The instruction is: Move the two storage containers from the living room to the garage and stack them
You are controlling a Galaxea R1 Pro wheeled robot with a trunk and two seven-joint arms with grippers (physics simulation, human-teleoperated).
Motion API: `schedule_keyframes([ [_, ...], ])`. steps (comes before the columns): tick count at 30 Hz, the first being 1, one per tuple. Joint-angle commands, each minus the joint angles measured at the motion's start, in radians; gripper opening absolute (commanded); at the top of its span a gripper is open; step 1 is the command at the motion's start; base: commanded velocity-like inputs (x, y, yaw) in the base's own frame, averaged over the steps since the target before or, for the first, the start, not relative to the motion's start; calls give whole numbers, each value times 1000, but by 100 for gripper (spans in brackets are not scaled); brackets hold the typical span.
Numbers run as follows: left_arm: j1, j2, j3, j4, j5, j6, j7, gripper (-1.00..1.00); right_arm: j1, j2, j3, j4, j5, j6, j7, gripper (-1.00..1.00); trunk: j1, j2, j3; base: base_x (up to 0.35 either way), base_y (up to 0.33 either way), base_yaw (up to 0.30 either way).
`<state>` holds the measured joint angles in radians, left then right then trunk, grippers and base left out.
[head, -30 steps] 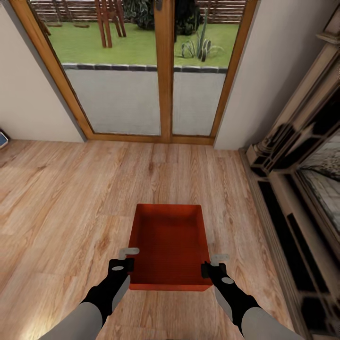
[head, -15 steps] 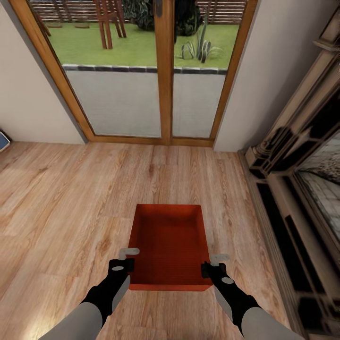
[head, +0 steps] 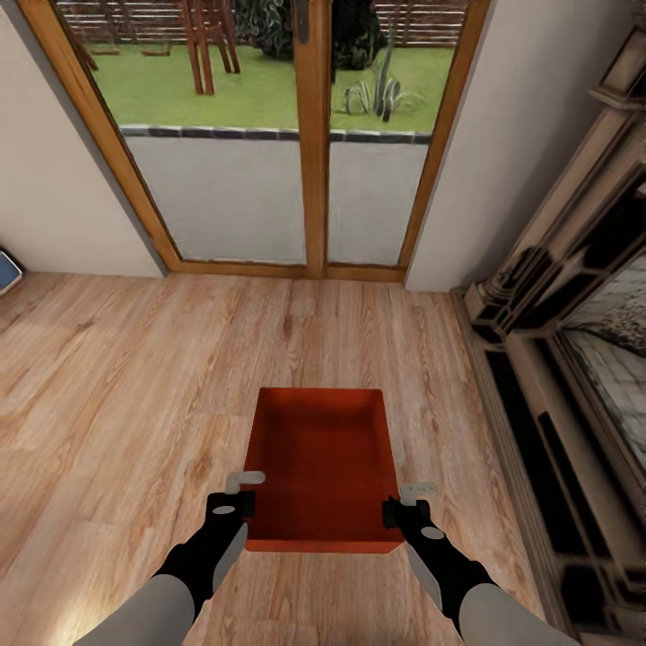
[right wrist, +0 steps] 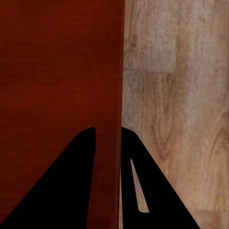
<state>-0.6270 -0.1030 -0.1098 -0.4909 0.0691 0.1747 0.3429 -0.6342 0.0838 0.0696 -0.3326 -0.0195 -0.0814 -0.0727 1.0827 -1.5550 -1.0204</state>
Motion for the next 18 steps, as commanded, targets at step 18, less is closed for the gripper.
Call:
schedule_keyframes([
  [18,0,2,-5,-2,1,9,13,-100,-1,1,-5,0,1,-3,-9,-100,-69,126,56,0,0,0],
])
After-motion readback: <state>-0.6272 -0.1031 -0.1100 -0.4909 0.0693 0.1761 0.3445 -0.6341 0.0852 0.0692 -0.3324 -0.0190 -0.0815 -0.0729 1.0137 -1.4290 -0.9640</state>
